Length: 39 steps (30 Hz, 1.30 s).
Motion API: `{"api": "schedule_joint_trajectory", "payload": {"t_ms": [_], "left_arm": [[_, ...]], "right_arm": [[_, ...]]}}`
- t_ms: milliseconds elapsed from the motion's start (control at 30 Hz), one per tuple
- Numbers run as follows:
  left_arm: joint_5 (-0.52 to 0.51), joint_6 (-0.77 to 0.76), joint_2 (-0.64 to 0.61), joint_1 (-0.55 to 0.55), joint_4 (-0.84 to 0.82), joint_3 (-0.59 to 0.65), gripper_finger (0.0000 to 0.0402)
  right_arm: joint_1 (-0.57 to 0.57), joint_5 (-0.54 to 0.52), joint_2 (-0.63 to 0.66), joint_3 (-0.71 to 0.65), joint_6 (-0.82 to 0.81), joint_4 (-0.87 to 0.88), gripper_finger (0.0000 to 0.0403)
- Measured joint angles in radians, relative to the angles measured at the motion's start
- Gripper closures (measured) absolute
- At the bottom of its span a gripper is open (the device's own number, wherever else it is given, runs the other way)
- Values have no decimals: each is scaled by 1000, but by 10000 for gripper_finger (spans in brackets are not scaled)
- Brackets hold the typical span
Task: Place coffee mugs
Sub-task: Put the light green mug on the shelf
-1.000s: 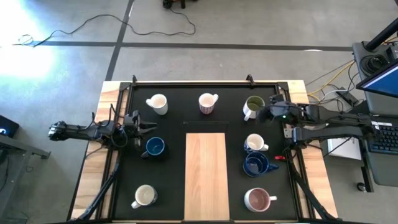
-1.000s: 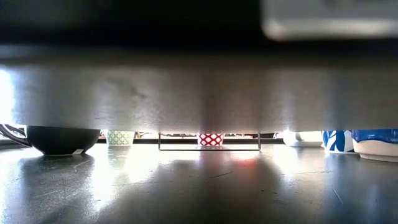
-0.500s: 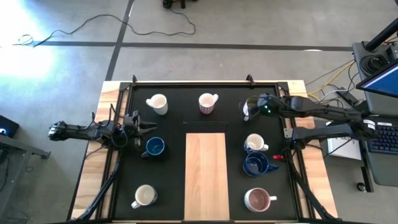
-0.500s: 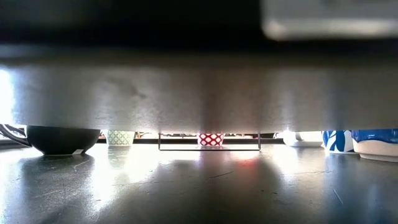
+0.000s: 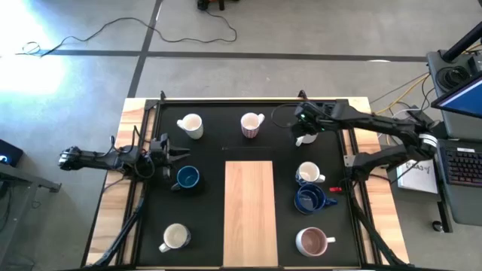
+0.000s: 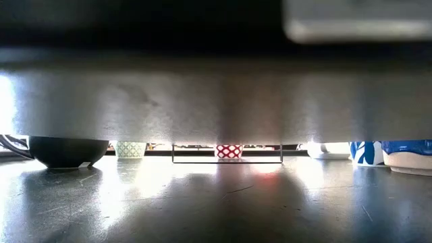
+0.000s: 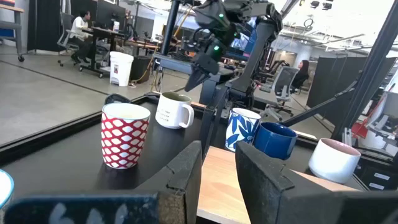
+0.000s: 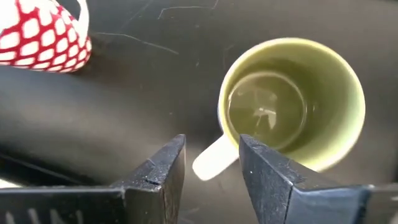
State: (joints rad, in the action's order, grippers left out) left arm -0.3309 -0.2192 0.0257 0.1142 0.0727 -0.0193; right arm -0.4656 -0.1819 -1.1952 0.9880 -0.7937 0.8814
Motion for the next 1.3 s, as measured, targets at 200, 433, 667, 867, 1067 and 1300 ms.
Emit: {"api": "schedule_joint_trajectory", "payload": {"t_ms": [200, 433, 667, 867, 1067, 1300], "left_arm": [[0, 0, 0, 0, 0, 0, 319], [0, 0, 0, 0, 0, 0, 319], [0, 0, 0, 0, 0, 0, 319], [0, 0, 0, 0, 0, 0, 319], [0, 0, 0, 0, 0, 0, 319], [0, 0, 0, 0, 0, 0, 319]], "right_arm": [[-68, 12, -125, 69, 66, 11, 268], [-158, 71, -235, 100, 120, 11, 268], [-203, 91, -297, 105, 182, 0, 278], [-212, 161, -327, 105, 241, 0, 338], [-212, 233, -337, 107, 354, 1, 386], [-205, 312, -316, 129, 648, 43, 388]]}}
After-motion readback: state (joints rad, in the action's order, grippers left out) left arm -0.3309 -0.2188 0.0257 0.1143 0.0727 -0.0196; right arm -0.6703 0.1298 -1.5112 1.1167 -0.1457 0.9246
